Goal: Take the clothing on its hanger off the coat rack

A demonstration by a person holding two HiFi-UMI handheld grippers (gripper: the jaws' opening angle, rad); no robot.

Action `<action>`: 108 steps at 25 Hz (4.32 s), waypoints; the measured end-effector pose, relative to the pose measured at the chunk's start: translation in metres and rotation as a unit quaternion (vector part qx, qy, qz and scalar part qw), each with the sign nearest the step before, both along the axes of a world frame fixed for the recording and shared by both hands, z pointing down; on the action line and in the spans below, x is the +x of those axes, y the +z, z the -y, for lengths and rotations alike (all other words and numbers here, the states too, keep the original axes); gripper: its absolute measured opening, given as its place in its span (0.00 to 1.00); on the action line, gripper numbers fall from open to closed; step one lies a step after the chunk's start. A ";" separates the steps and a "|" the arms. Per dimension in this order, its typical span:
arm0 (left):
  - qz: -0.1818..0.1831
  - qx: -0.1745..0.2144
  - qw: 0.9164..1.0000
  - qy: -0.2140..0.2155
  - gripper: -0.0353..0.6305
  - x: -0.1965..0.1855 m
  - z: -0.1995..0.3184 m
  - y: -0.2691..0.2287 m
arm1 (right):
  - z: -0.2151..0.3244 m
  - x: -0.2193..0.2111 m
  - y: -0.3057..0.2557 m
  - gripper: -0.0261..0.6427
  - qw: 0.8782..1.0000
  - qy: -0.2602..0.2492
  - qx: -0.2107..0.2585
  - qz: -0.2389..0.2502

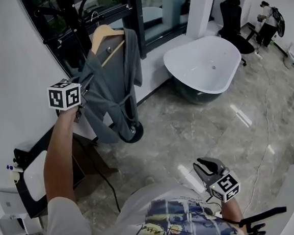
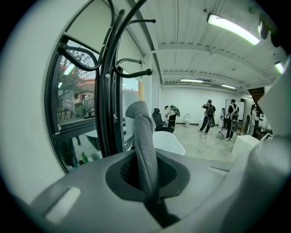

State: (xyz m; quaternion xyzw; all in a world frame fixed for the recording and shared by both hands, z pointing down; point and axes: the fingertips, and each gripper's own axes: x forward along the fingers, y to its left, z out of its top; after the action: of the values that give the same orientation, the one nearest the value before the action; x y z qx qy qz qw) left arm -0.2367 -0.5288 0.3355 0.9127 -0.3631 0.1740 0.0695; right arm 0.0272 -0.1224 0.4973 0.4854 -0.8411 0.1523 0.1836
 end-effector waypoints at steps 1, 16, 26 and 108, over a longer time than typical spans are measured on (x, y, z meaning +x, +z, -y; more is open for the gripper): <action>-0.001 0.001 1.000 0.002 0.06 0.003 -0.002 -0.003 | -0.001 0.003 -0.001 0.16 1.000 -0.001 0.000 -0.002; 0.001 -0.003 1.000 0.012 0.06 0.052 -0.054 -0.013 | -0.019 0.056 -0.013 0.16 1.000 -0.024 0.006 -0.005; -0.007 0.003 1.000 0.015 0.06 0.079 -0.152 -0.012 | -0.044 0.088 0.002 0.16 0.998 -0.060 0.010 0.010; 0.001 0.032 0.992 0.121 0.06 0.181 -0.488 -0.007 | -0.073 0.088 0.014 0.04 0.981 -0.192 0.009 -0.028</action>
State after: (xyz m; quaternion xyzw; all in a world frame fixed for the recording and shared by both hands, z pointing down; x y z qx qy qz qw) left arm -0.0561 -0.0410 0.3284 0.9514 -0.2556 0.1708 0.0183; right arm 0.1148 -0.0498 0.5118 0.3209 -0.9144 0.0931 0.2284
